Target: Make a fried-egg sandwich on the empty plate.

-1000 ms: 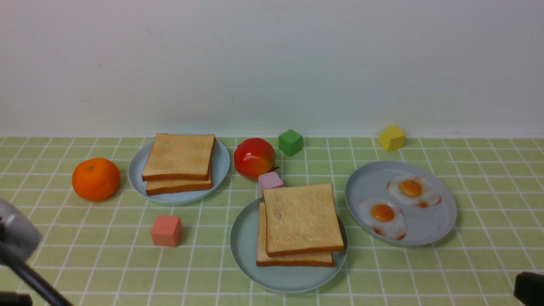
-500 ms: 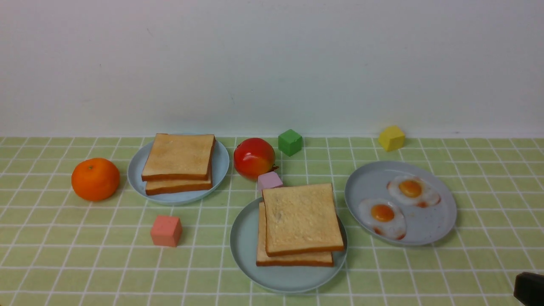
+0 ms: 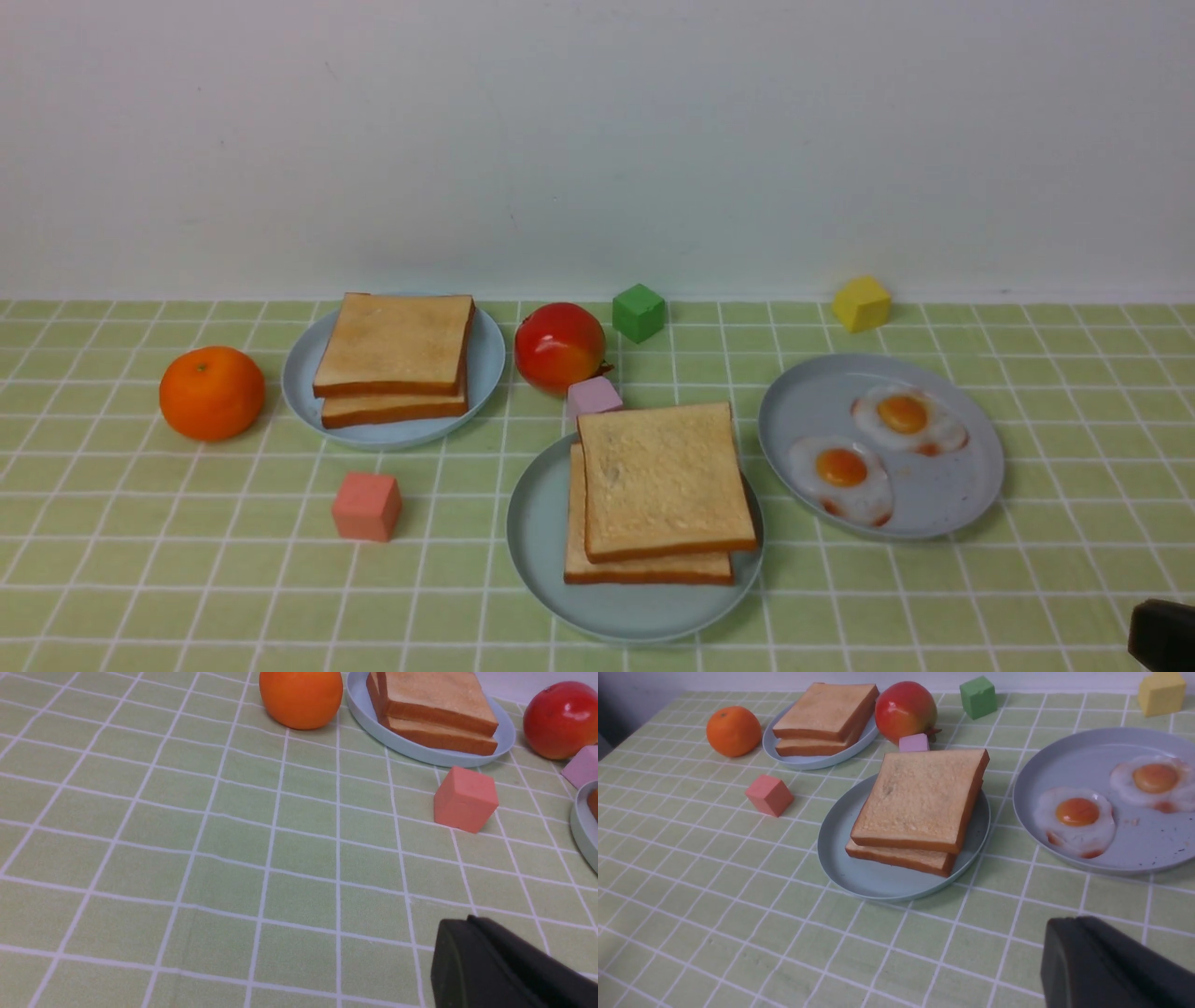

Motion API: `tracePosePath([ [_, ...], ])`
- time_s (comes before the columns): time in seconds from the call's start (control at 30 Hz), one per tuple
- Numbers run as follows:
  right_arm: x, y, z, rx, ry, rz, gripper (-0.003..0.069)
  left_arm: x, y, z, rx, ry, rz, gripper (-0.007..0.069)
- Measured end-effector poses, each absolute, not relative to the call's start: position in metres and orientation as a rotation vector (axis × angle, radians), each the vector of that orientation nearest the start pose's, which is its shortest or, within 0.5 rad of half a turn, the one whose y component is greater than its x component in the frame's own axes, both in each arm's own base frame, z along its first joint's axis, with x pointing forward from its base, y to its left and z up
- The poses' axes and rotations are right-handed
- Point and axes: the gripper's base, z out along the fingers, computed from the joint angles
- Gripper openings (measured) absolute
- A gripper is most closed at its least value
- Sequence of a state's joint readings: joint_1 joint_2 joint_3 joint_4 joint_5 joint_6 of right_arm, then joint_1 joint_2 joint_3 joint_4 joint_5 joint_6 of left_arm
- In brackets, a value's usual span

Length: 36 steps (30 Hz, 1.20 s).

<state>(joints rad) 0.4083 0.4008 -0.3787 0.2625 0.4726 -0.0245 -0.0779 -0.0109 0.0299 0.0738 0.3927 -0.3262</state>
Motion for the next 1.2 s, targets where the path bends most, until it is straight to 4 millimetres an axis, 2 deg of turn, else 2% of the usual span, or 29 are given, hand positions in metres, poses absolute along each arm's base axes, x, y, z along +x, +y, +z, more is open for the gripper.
tracePosePath([
  [0.83,0.076,0.044,0.272,-0.273,1.98,0.515,0.0024,0.052,-0.002,0.168,-0.189,1.891,-0.202,0.0002],
  [1.0,0.066,0.029,0.275,-0.196,1.921,0.392,0.0029,0.052,-0.002,0.168,-0.189,1.891,-0.202,0.0005],
  [1.07,0.06,0.023,0.27,-0.166,1.901,0.332,0.0029,0.052,-0.002,0.168,-0.189,1.891,-0.202,0.0005],
  [1.2,0.055,0.013,0.241,-0.118,1.883,0.196,0.0034,0.052,-0.002,0.168,-0.189,1.891,-0.202,0.0006],
])
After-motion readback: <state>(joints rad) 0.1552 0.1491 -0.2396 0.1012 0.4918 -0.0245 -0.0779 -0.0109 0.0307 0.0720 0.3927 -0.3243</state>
